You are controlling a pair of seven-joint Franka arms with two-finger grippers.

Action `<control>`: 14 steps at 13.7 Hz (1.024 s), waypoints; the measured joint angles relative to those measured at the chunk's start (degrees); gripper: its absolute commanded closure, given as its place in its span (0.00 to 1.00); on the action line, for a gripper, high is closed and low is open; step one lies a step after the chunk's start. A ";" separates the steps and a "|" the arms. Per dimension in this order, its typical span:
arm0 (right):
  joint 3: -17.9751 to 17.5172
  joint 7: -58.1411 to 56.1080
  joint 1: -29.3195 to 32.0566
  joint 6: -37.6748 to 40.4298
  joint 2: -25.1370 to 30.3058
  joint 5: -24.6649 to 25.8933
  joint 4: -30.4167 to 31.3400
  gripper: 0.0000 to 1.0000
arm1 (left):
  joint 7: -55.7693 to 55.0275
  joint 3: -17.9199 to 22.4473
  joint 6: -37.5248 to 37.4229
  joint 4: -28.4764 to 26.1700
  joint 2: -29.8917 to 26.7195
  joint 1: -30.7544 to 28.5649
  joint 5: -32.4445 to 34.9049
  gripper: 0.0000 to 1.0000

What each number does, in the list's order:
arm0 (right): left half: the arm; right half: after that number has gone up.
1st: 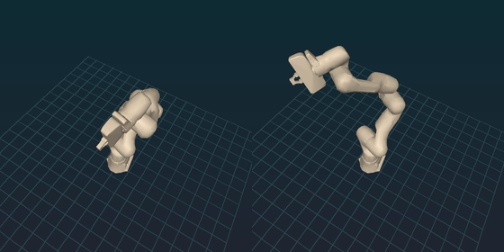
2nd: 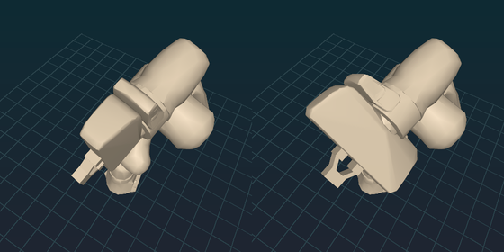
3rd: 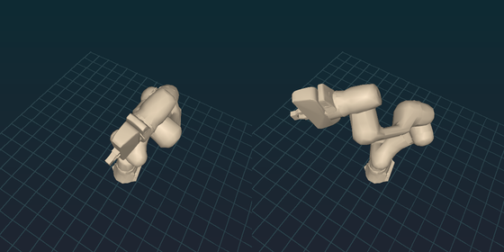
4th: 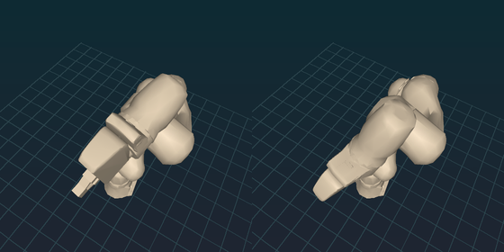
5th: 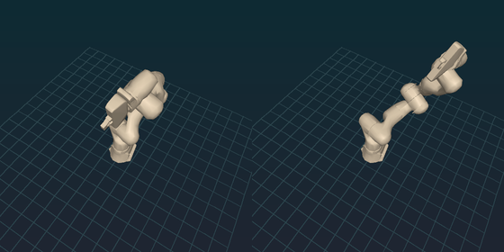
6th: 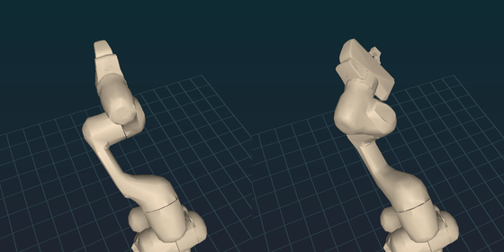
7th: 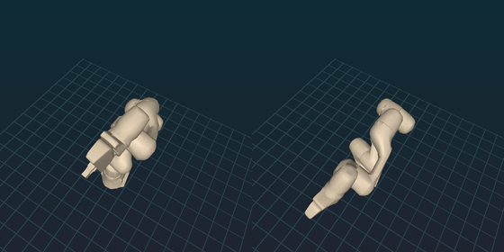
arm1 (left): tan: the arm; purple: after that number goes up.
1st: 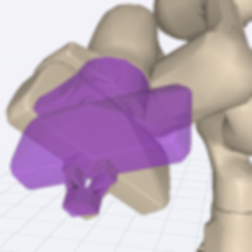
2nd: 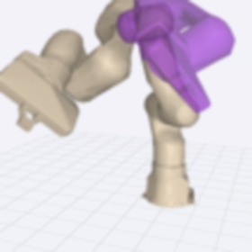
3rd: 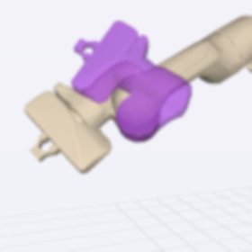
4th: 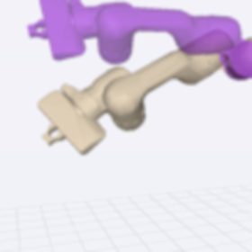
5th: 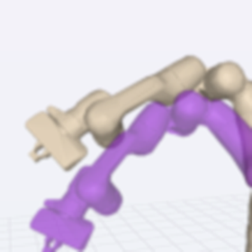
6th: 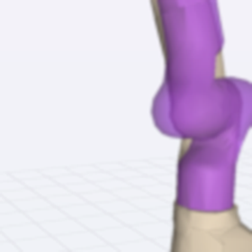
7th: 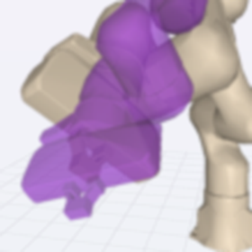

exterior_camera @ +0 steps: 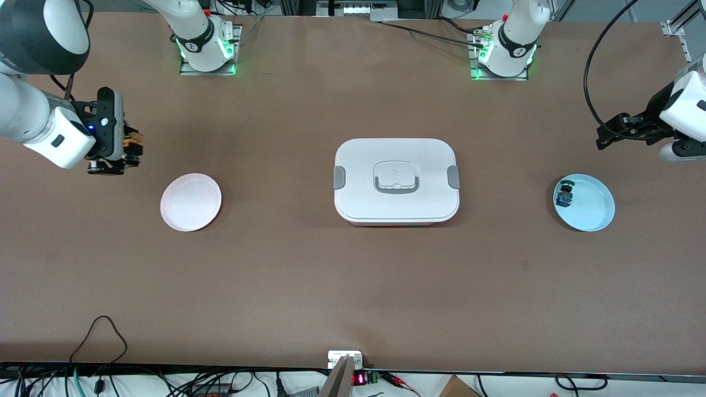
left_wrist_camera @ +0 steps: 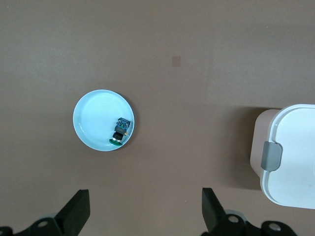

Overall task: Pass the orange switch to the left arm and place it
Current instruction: 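Carry the switch with the right gripper while the left gripper reaches over the box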

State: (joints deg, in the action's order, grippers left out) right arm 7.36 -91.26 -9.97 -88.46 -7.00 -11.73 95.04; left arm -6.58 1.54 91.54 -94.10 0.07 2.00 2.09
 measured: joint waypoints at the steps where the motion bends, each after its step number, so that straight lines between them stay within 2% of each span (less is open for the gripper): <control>1: 0.06 -0.60 0.23 0.55 -0.22 -4.37 0.03 1.00 | 0.00 -0.01 -0.50 0.00 0.08 -0.01 0.00 0.00; 4: 0.27 -6.00 2.05 1.28 -2.12 -19.36 0.24 1.00 | 0.00 -0.31 -3.30 -0.01 0.57 0.19 -0.22 0.00; 7: 0.35 -13.90 4.86 2.79 -5.65 -34.74 1.07 1.00 | -0.10 -0.21 -7.85 -0.04 2.12 -0.17 -4.11 0.00; 11: 0.42 -24.41 7.62 7.00 -10.48 -48.58 2.41 1.00 | -0.16 0.09 -11.53 -0.17 4.26 -3.18 -17.74 0.00; 14: 0.43 -31.06 8.67 9.88 -13.01 -56.34 5.10 1.00 | 0.54 -0.06 -12.35 -0.68 7.07 -3.23 -33.45 0.00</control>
State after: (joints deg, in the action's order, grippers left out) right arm 7.79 -122.32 -1.30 -78.57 -20.01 -68.07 100.14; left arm -6.04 1.48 79.19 -94.78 7.14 -1.23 -31.36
